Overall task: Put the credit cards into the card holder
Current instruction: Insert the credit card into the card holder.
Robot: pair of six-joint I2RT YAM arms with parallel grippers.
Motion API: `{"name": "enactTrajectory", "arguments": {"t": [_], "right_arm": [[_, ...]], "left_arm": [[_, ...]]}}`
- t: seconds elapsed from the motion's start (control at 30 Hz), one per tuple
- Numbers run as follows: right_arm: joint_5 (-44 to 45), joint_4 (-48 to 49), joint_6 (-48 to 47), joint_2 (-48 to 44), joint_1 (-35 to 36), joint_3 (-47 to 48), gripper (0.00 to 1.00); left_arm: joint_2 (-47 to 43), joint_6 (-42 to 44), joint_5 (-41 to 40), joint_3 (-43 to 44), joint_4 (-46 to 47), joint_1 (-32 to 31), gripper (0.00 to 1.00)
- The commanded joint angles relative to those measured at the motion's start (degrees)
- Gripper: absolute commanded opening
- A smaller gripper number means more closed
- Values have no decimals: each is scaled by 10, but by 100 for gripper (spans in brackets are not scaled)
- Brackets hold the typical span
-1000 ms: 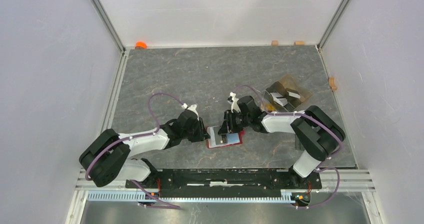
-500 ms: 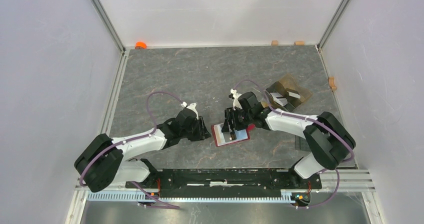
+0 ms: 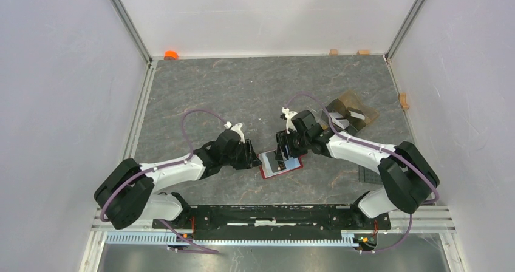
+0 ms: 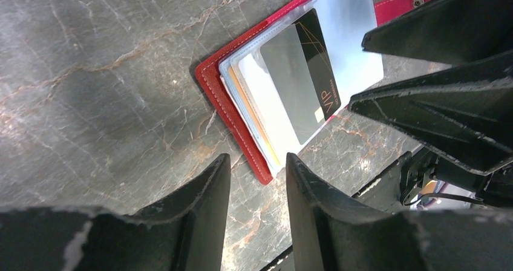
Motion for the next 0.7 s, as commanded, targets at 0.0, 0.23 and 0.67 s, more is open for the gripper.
{"name": "enactTrajectory", "arguments": {"t": [0.0, 0.23, 0.67], "right_arm": [[-22, 21, 3, -13, 0, -22, 63], [-38, 37, 11, 16, 6, -26, 53], [-58, 76, 26, 57, 38, -8, 49]], "left_arm": [[23, -20, 21, 7, 63, -2, 44], [66, -24, 28, 3, 90, -2, 33], [110, -24, 25, -11, 106, -2, 26]]}}
